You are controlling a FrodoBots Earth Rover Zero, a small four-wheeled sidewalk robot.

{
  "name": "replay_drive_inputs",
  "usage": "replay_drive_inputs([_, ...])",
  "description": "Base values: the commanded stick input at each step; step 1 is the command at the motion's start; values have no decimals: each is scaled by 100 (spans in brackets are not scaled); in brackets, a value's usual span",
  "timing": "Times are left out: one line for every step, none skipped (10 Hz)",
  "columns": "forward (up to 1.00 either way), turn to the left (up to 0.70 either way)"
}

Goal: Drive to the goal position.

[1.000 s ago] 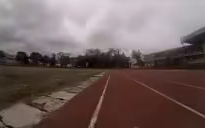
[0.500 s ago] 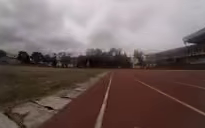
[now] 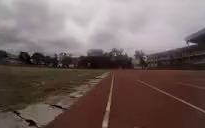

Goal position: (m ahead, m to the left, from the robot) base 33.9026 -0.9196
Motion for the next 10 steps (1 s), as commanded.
replay_drive_inputs([100, 0])
replay_drive_inputs([100, 0])
replay_drive_inputs([100, 0])
replay_drive_inputs([100, 0])
replay_drive_inputs([100, 0])
replay_drive_inputs([100, 0])
replay_drive_inputs([100, 0])
replay_drive_inputs([100, 0])
replay_drive_inputs([100, 0])
replay_drive_inputs([100, 0])
